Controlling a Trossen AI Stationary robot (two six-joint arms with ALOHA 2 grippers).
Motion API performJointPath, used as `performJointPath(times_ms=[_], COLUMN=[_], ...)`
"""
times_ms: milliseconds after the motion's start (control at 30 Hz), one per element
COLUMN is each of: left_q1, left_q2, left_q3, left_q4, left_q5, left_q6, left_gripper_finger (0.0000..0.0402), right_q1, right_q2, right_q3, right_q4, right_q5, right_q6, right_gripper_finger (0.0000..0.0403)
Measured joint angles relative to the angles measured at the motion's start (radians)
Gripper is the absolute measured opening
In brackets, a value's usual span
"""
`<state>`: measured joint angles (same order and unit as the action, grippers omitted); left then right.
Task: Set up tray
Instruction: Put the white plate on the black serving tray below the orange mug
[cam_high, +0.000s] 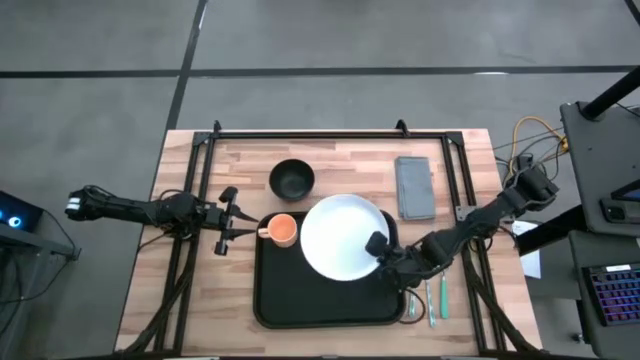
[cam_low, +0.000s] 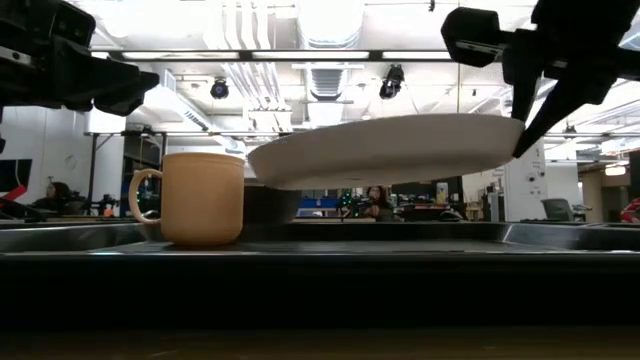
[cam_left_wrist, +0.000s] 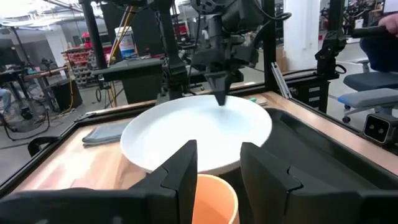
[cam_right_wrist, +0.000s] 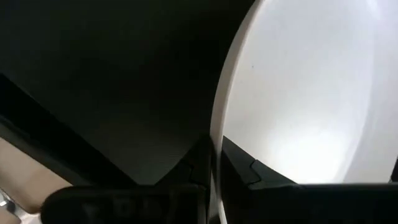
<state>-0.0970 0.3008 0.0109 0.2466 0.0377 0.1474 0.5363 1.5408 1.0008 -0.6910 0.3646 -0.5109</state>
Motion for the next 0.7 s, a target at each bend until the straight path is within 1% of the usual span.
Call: performJointPath(times_ms=[167,300,367,500,700], left_q1=[0.000,0.000,0.000,0.000,0.000], left_q2=[0.000,0.000,0.000,0.000,0.000], left_q3=[0.000,0.000,0.000,0.000,0.000], left_q4=[0.000,0.000,0.000,0.000,0.000], left_q5=[0.000,0.000,0.000,0.000,0.000], left_q6=[0.000,0.000,0.000,0.000,0.000], left_gripper_finger=[0.0105,0.0105,0.0105,0.0105,0.0105], right_q1=[0.034,0.053,0.058,0.062,0.054], right_q2=[0.009,0.014,0.019,0.032,0.089], right_q3=[0.000,-0.001,-0.001,-0.002,-0.003], right_q4=[0.027,0.080,0.121,0.181,0.249], right_q5=[-0.014,-0.099,-0.123,-0.130,-0.128], right_q6=[-0.055,-0.130,-0.170,-0.228,-0.354], right_gripper_finger=[0.0008,0.0008,0.0008,0.0008,0.0008])
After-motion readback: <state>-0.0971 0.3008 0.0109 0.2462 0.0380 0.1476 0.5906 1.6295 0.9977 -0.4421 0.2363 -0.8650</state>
